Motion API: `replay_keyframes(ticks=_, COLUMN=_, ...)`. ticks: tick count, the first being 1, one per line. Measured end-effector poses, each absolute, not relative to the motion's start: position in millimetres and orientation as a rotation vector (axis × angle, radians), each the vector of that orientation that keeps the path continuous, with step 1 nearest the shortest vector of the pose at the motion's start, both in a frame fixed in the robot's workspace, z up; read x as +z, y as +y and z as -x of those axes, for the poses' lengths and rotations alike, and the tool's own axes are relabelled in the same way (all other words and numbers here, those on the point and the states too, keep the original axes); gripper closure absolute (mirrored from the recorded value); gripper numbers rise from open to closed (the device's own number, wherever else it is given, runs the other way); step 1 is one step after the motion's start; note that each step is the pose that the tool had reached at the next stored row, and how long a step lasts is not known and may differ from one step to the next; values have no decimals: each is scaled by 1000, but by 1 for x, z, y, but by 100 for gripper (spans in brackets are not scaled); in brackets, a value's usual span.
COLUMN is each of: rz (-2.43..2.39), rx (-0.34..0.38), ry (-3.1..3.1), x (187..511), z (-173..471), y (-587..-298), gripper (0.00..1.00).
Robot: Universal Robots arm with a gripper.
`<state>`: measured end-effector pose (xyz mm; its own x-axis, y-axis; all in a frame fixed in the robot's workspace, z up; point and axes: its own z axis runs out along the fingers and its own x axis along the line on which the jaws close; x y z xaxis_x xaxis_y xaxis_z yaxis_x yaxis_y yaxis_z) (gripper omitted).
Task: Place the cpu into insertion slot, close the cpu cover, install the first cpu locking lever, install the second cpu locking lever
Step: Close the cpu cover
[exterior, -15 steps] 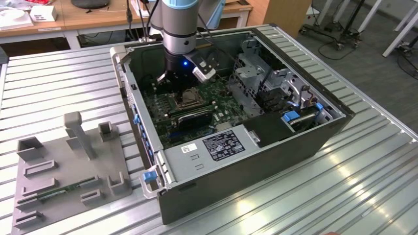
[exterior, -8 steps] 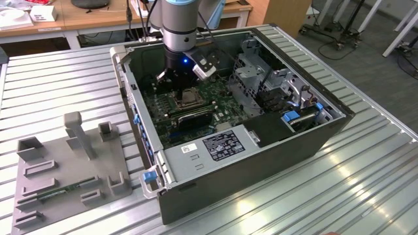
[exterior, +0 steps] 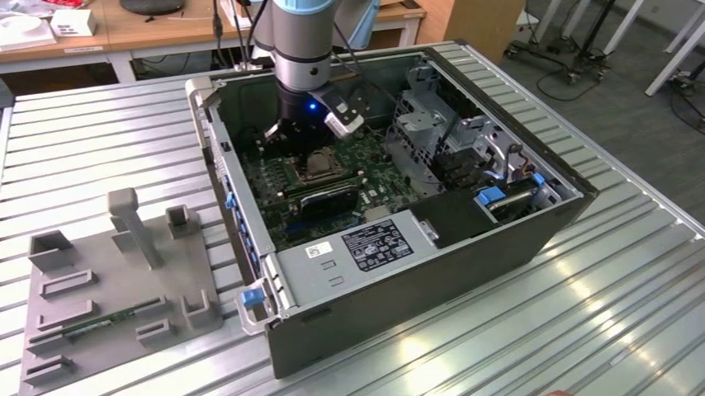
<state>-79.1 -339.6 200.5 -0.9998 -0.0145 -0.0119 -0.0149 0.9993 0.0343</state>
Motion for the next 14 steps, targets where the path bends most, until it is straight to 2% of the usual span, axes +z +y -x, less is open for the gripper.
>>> replay_keyframes(ticks=14, rz=23, rx=54, ry=3129, x=199, z=79, y=-338, gripper=89)
